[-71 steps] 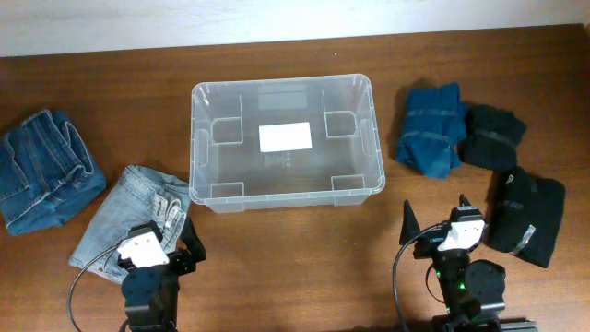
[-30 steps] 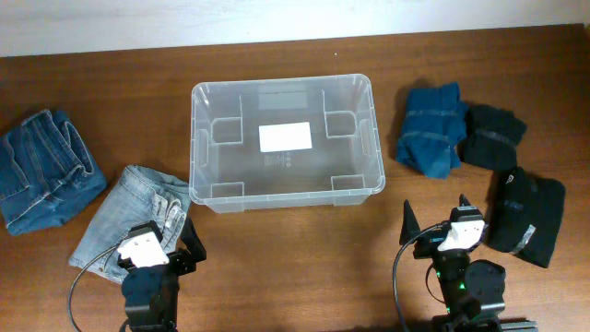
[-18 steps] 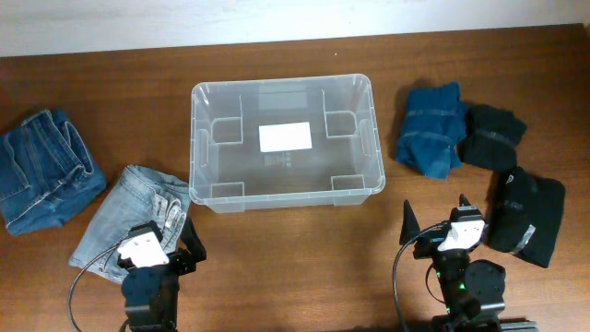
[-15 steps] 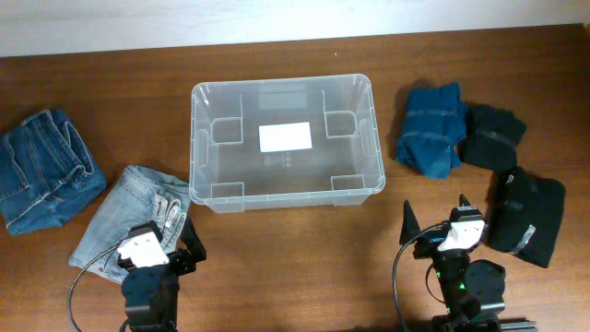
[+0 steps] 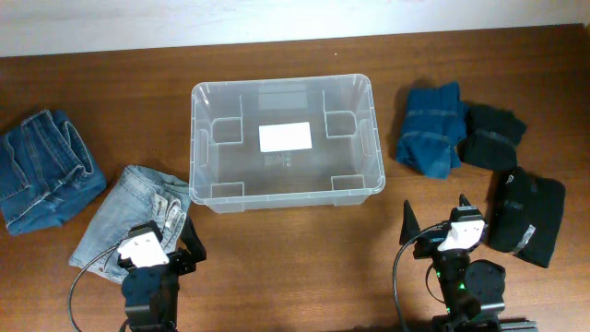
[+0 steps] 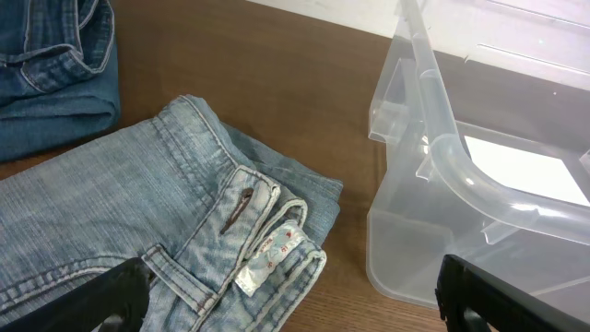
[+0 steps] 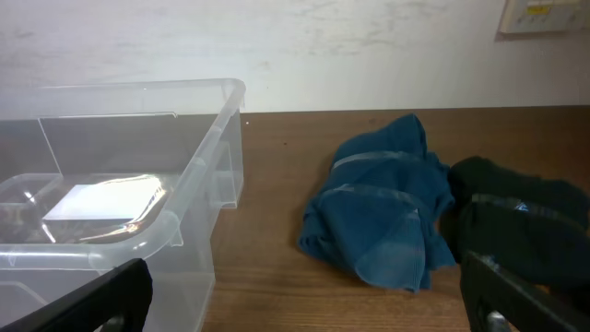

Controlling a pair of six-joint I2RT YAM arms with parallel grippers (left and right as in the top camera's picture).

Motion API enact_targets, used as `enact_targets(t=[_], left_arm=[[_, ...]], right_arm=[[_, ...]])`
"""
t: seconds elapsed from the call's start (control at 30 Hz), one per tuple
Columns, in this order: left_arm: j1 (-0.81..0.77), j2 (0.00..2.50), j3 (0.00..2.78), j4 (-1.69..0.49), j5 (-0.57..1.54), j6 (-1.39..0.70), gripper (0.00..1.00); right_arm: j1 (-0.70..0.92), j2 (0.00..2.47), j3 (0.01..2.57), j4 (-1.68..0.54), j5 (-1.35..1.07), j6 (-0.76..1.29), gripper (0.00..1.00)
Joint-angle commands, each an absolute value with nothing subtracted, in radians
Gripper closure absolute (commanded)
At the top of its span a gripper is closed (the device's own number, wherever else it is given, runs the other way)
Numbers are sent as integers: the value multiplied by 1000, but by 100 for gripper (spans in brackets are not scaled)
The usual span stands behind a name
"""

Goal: Pack container

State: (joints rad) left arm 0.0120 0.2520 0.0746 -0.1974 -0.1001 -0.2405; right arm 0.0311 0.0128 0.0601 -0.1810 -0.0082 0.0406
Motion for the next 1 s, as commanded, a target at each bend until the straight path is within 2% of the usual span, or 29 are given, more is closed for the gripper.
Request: enact_targets(t=[0.0,0.2,0.37,0.53,0.97], left_arm=[[15,243,60,-194,-82,-242,1],[15,242,60,-194,-82,-242,1],[15,242,60,-194,-82,-242,1],[15,242,60,-194,-82,-242,1],[15,242,60,-194,-82,-242,1]], right_arm=[[26,4,52,-151,-35,42,2],[26,4,95,-78,-96,137,2],[26,28,257,-113,-56,160,1],[25,133,513,-274,71,223,2],[25,790,1274,-791,72,215,2]])
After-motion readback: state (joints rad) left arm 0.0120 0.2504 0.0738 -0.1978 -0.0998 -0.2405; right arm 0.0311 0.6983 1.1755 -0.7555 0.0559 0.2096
